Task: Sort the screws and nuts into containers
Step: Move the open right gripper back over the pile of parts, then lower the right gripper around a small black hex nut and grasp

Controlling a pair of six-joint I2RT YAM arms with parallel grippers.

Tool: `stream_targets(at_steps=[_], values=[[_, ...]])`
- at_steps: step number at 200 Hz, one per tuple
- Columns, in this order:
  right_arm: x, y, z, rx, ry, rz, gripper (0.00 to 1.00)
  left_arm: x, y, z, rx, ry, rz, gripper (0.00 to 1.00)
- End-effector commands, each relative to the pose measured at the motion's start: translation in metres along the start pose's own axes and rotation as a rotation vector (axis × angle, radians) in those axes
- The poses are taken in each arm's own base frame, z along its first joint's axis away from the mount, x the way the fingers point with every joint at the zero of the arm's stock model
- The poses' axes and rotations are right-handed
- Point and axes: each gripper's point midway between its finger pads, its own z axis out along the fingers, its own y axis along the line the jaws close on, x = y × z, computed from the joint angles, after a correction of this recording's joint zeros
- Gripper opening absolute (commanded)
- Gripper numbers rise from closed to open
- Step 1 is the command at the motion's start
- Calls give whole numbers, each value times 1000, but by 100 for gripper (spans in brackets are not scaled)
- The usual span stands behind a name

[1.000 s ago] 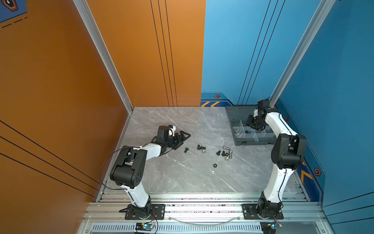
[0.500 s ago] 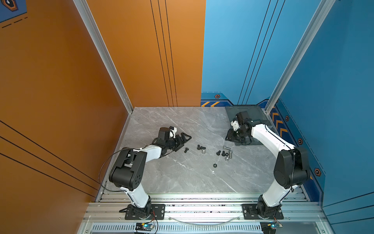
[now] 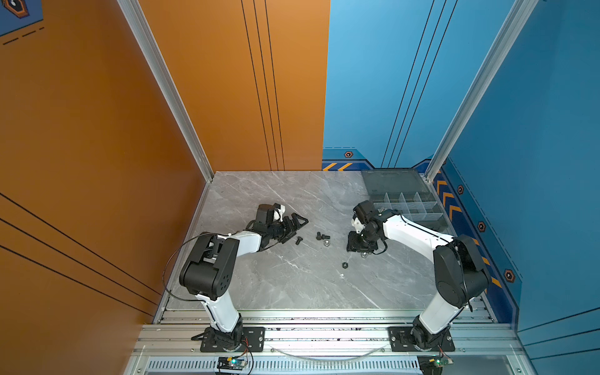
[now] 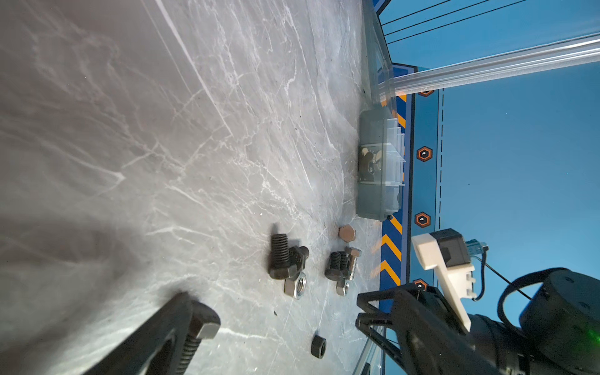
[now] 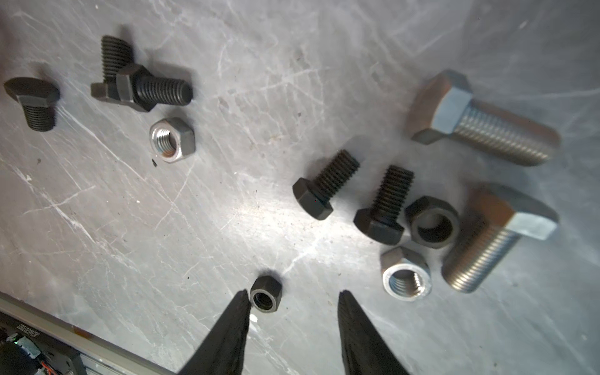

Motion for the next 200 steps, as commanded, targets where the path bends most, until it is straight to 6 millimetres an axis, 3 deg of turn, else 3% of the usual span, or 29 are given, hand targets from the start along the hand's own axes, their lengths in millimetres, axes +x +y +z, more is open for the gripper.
stream_targets(at_steps=[1, 57, 170, 200], values=[[5, 5, -1, 34, -25, -5, 48, -5, -6, -1, 15, -3, 16, 98], [28, 10, 11, 101, 13, -19, 49, -6, -4, -1, 12, -6, 10, 98], [36, 15, 39, 210, 49, -24, 49, -6, -1, 1, 10, 3, 1, 98], [35, 15, 42, 221, 55, -25, 45, -6, 0, 3, 9, 9, -2, 98]])
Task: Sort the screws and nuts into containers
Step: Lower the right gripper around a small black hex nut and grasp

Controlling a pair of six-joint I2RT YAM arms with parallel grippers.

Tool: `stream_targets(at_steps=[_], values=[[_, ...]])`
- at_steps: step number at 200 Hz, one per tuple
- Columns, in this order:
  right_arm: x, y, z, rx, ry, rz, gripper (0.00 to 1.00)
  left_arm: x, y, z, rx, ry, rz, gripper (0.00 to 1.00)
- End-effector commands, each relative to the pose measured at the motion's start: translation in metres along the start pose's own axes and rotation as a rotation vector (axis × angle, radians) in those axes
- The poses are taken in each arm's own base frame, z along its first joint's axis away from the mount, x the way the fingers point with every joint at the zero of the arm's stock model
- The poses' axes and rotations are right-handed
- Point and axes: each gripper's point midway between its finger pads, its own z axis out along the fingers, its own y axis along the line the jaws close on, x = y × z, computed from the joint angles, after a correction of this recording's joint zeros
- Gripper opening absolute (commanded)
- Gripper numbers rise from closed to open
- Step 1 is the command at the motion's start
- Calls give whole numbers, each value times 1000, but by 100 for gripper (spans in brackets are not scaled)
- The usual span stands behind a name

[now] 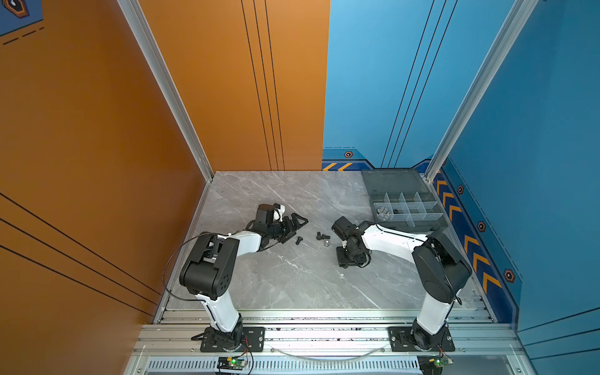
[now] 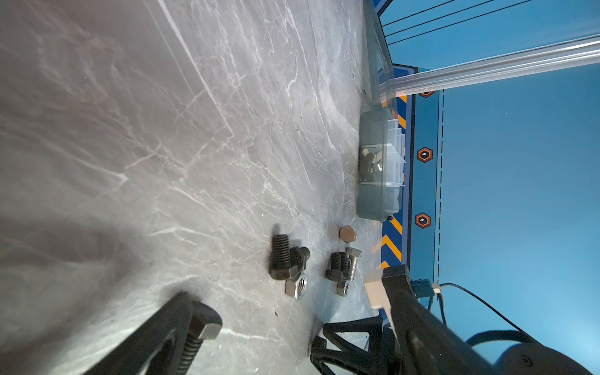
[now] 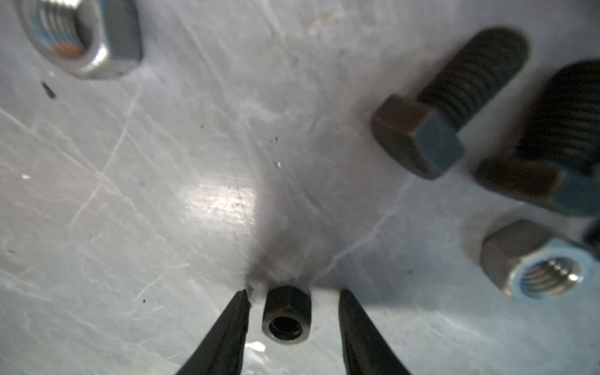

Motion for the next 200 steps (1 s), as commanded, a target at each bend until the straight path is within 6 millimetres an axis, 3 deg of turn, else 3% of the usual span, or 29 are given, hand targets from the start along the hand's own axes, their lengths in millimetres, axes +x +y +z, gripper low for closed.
stream_targets(at_steps=[1, 50, 86, 91, 123, 200], values=[[-3, -2, -1, 39, -7, 13, 45, -5, -2, 3, 12, 9, 2, 98], [0, -5, -2, 62, 6, 14, 34, -6, -2, 4, 15, 12, 3, 98], [3, -8, -2, 72, 16, 23, 35, -5, -2, 4, 14, 13, 4, 98], [9, 0, -2, 71, 17, -6, 35, -5, -1, 4, 12, 13, 2, 98], [10, 3, -1, 74, 19, -11, 36, -4, 0, 4, 11, 15, 1, 98], [12, -1, 6, 101, 25, -11, 35, -3, 1, 4, 9, 17, 1, 98]])
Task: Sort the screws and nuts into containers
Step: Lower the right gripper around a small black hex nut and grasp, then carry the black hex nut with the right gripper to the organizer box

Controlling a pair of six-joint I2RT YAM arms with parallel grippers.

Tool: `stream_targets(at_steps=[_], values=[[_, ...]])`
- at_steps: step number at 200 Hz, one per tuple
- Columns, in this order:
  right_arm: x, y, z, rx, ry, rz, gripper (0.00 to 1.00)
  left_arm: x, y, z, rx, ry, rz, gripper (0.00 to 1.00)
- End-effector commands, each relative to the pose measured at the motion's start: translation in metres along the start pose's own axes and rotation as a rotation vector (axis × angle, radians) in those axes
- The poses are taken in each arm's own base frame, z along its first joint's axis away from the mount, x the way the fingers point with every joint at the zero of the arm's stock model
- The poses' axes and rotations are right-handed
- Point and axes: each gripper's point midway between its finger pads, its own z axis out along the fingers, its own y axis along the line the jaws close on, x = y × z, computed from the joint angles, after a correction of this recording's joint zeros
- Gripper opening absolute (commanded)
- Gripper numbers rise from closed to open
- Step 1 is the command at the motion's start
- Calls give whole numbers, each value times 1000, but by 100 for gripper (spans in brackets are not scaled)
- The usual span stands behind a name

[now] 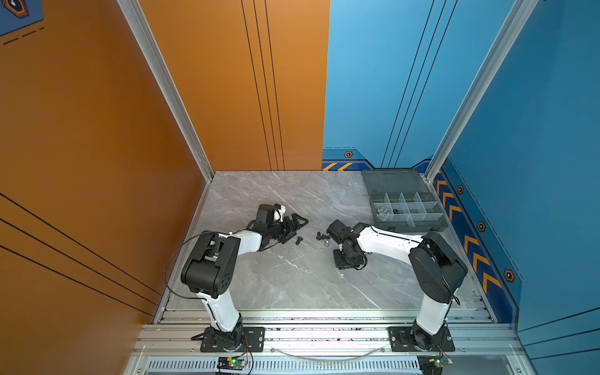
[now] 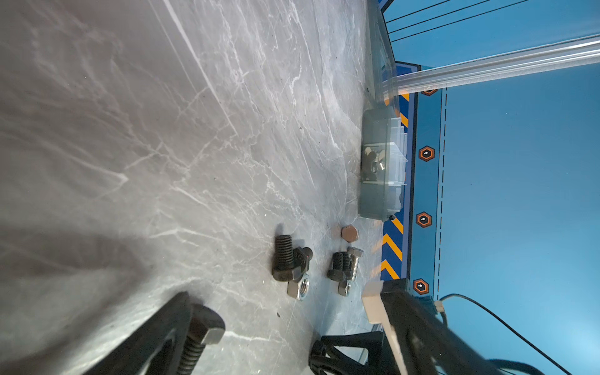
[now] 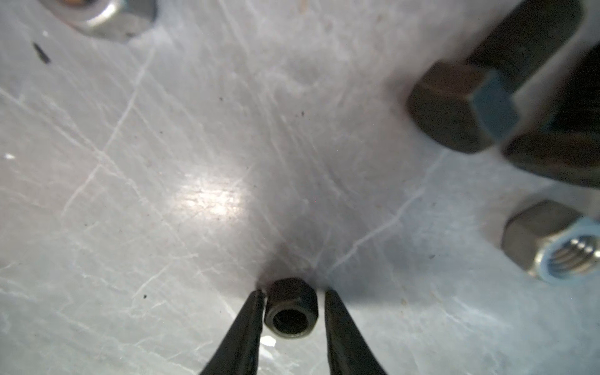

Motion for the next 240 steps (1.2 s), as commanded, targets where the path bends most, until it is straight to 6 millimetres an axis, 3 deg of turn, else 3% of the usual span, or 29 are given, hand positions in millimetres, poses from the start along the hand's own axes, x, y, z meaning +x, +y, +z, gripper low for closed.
stream_targets(at_steps=[1, 91, 153, 186, 220, 240], values=[[1, -7, 3, 47, 15, 15, 35, -3, -1, 2, 10, 8, 6, 98], [1, -8, 11, 62, 23, 16, 26, -3, 0, 2, 8, 7, 5, 98], [-2, -13, 11, 67, 10, 20, 6, -3, 2, 3, 5, 11, 3, 98], [-17, 0, -9, -36, -61, -31, 0, -3, 0, 2, 9, 11, 5, 98], [-54, -21, -39, -139, -152, 21, 0, -4, -2, 2, 14, 9, 10, 98], [-76, -45, -58, -180, -197, 66, 0, -5, -3, 2, 16, 7, 11, 98]])
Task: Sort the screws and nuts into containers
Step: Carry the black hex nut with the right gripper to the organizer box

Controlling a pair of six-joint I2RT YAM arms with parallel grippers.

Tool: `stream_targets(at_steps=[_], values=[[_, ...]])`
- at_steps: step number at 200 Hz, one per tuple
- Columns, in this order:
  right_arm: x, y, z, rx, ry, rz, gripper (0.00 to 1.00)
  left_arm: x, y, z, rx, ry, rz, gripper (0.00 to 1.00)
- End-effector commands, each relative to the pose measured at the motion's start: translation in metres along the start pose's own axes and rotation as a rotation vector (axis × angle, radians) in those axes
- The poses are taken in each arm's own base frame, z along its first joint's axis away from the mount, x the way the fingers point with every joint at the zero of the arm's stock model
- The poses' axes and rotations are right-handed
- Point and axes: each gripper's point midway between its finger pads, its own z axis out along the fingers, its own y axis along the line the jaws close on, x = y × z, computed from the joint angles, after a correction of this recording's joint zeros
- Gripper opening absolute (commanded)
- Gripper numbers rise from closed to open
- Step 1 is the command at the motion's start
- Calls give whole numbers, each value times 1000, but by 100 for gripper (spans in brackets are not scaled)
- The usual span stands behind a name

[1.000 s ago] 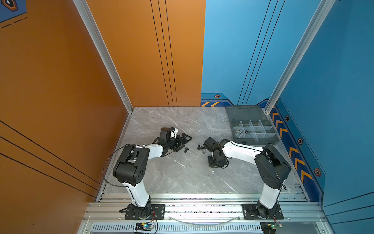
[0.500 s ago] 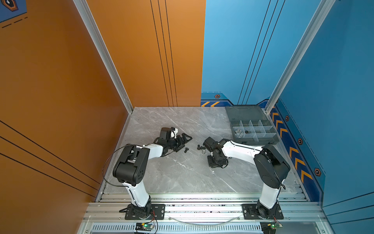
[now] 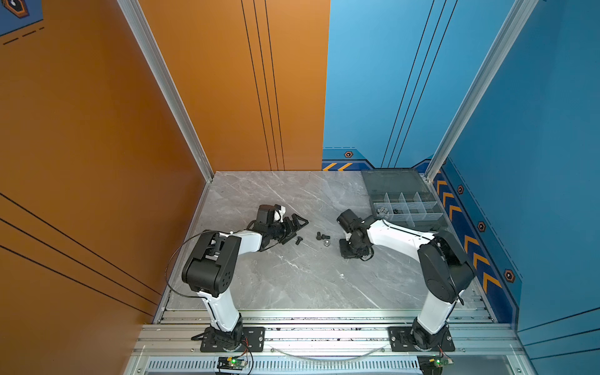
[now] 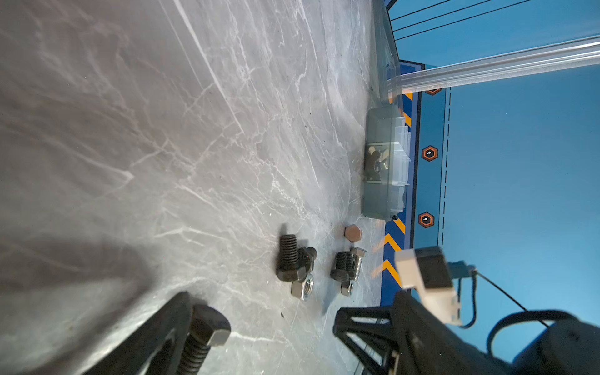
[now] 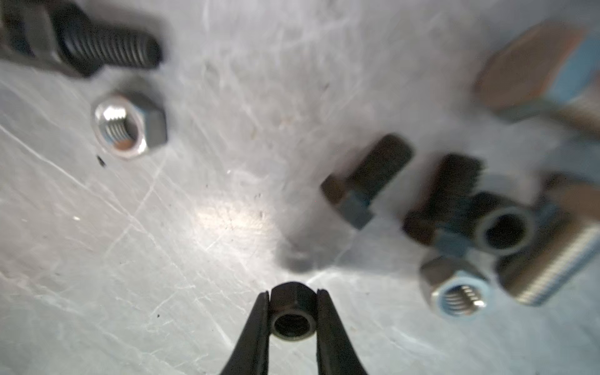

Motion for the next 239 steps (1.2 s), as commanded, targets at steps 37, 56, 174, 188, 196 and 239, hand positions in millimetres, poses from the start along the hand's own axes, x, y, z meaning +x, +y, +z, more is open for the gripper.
stream_targets(at_steps=[37, 56, 174, 188, 196, 239], values=[[-84, -73, -61, -55, -193, 114, 0, -8, -8, -2, 25, -6, 19, 98], [-113, -114, -72, -19, -247, 205, 0, -10, -11, -3, 29, -11, 22, 98], [-188, -257, -53, 112, -266, 480, 0, -12, -19, -13, 32, -46, 36, 98], [-189, -259, -50, 114, -261, 481, 0, -11, -20, -12, 31, -46, 37, 98], [-189, -260, -49, 118, -258, 483, 0, -12, -20, -12, 31, -47, 36, 98], [-185, -262, -40, 124, -237, 486, 8, -10, -20, -11, 31, -41, 38, 98]])
